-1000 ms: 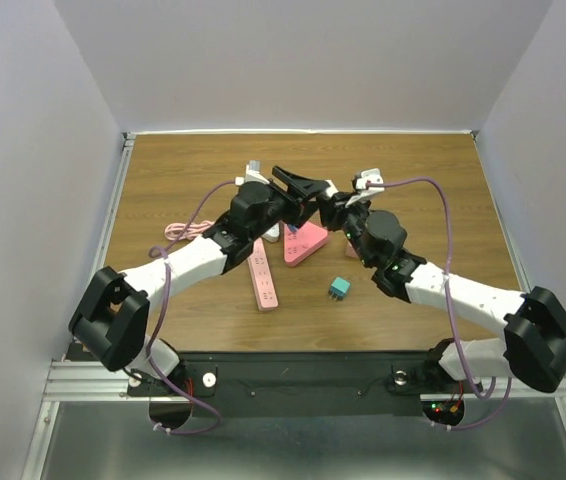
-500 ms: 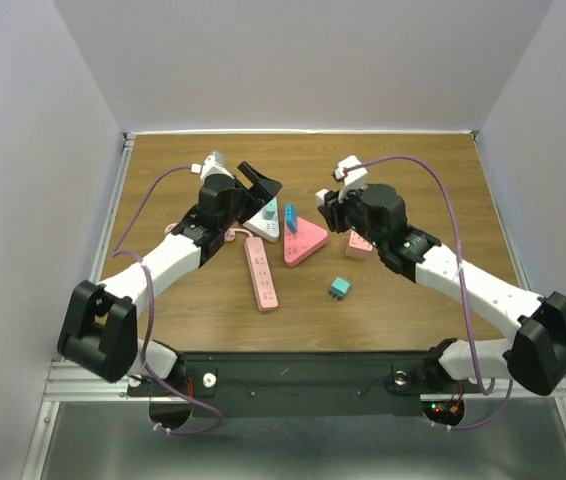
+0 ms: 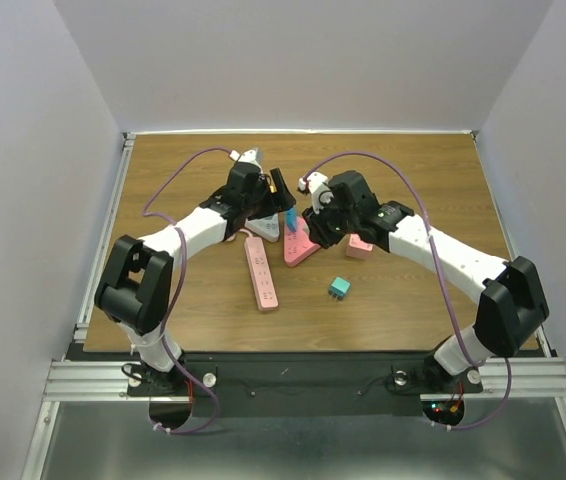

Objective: Insert the plug

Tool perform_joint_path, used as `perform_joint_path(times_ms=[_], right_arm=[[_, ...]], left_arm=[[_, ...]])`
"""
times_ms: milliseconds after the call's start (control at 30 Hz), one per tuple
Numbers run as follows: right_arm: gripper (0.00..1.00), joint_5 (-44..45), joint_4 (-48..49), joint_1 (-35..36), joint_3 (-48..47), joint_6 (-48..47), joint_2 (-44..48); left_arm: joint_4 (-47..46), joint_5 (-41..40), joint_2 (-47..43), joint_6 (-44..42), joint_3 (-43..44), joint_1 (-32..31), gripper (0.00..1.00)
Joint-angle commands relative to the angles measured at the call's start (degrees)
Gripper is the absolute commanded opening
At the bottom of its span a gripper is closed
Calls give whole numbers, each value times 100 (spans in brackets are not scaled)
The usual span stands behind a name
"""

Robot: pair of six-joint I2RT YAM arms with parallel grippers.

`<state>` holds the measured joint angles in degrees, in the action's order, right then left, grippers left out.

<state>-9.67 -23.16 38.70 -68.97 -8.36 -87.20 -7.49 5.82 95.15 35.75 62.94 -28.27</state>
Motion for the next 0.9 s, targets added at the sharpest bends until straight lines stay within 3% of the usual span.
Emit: perform_joint_path(times_ms=[0, 167, 567, 667, 867], right_arm=[[0, -131, -224, 32, -485, -131, 160], [0, -96, -628, 33, -618, -210, -60], [0, 97, -822, 24, -609, -254, 291], [0, 106, -813, 32, -565, -219, 317], [0, 150, -848, 24, -486, -192, 432]], left_arm=[[256, -20, 126, -577, 447, -178, 87], [528, -134, 574, -981, 939, -644, 85], [1495, -1671, 1251, -1439, 1739, -1259, 80], [1592, -1856, 1400, -1527, 1862, -1295, 71], [1558, -1927, 1497, -1921, 1871, -1409, 34]])
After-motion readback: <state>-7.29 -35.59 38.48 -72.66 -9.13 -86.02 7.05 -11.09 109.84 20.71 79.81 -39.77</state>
